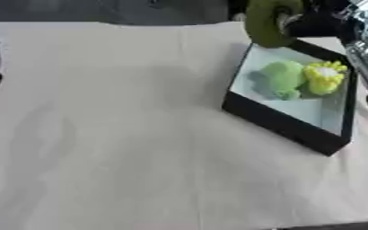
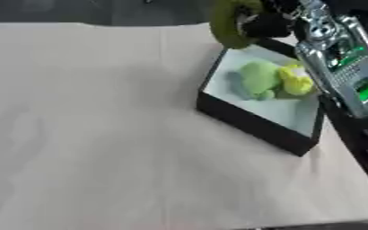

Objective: Pick up the objects with one hand, pass them to the other hand, and then place them into the box on the other side of the table.

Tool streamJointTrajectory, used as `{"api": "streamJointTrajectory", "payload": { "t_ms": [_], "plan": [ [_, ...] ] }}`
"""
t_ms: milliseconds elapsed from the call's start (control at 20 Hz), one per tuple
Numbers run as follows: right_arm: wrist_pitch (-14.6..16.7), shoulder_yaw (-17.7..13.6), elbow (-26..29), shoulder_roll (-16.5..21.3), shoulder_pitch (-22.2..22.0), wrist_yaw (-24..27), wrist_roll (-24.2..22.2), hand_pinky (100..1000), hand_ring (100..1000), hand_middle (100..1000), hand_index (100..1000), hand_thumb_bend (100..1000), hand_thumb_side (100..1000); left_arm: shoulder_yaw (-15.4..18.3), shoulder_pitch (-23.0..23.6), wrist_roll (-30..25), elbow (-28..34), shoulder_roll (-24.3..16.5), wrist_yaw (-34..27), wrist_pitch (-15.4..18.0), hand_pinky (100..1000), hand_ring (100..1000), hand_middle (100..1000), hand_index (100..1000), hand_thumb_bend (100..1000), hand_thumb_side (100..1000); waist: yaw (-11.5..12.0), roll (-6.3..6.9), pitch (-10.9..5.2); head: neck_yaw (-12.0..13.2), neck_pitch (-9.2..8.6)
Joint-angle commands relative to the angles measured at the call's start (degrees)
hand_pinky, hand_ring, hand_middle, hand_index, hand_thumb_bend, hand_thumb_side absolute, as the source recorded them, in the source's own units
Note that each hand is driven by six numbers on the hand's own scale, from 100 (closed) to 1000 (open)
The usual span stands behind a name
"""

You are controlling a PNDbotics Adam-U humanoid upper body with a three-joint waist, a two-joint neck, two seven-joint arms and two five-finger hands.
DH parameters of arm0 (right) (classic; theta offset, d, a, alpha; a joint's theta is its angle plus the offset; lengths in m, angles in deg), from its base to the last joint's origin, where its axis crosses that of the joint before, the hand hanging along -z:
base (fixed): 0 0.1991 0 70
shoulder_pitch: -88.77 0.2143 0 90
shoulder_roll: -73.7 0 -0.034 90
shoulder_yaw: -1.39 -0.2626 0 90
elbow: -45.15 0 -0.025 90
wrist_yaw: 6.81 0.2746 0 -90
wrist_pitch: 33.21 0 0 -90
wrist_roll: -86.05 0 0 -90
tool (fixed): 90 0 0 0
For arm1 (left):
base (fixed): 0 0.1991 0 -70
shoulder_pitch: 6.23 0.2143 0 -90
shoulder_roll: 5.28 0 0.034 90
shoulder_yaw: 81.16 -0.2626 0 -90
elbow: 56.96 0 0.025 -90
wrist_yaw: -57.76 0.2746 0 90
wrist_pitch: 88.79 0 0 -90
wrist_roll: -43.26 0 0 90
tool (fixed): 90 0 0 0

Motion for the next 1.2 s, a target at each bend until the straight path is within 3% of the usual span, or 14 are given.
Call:
{"api": "streamJointTrajectory", "payload": {
  "t_ms": [50, 450, 600, 750, 850, 900, 1050, 1200],
  "plan": [
    [0.3, -1.9, -0.7, 3.0, -0.4, 1.5, 2.4, 746, 738, 461, 345, 100, 100, 1.1, -0.2, 1.4, 1.4, -0.3, -0.8, 0.4, 699, 712, 561, 860, 100, 743, -0.1, 0.49, -0.56, -1.3, -0.98],
    [0.3, -3.4, -4.3, 4.4, -4.1, 3.2, 7.1, 751, 743, 478, 370, 100, 100, 1.8, 0.2, 3.0, 1.5, 0.3, -1.6, 0.9, 699, 711, 558, 858, 100, 743, -0.3, 0.85, -0.45, -3.9, -1.28],
    [0.1, -3.5, -5.7, 4.4, -4.9, 3.2, 8.4, 751, 754, 522, 437, 100, 100, 1.9, 0.4, 3.2, 1.5, 0.4, -1.7, 0.8, 699, 709, 556, 856, 100, 740, -0.2, 1.07, -0.39, -3.7, -1.27],
    [-0.7, -3.5, -7.0, 4.5, -5.4, 2.8, 9.8, 765, 808, 638, 572, 106, 100, 2.0, 0.5, 3.6, 1.5, 0.5, -1.8, 0.7, 699, 709, 555, 855, 100, 740, -0.2, 1.14, -0.31, -3.2, -1.04],
    [-1.2, -3.5, -7.3, 4.6, -5.8, 1.8, 10.2, 791, 875, 785, 724, 370, 121, 2.0, 0.5, 3.7, 1.6, 0.6, -1.8, 0.7, 699, 709, 555, 855, 100, 738, -0.2, 1.15, -0.28, -2.9, -0.97],
    [-1.4, -3.6, -7.5, 4.6, -6.0, 0.9, 10.2, 817, 927, 850, 791, 448, 218, 2.0, 0.5, 3.8, 1.6, 0.6, -1.8, 0.7, 699, 709, 555, 855, 100, 737, -0.2, 1.15, -0.27, -2.8, -0.94],
    [-2.5, -3.9, -7.9, 4.6, -6.4, -2.5, 10.4, 854, 985, 917, 850, 473, 307, 1.9, 0.5, 3.8, 1.6, 0.6, -1.8, 0.7, 700, 710, 556, 856, 100, 734, -0.2, 1.15, -0.27, -2.3, -0.93],
    [-3.8, -4.5, -8.0, 4.5, -6.6, -5.6, 11.1, 855, 994, 937, 873, 469, 324, 1.9, 0.5, 3.8, 1.6, 0.6, -1.8, 0.6, 700, 710, 556, 856, 100, 727, -0.2, 1.18, -0.28, -1.7, -0.98]
  ]
}}
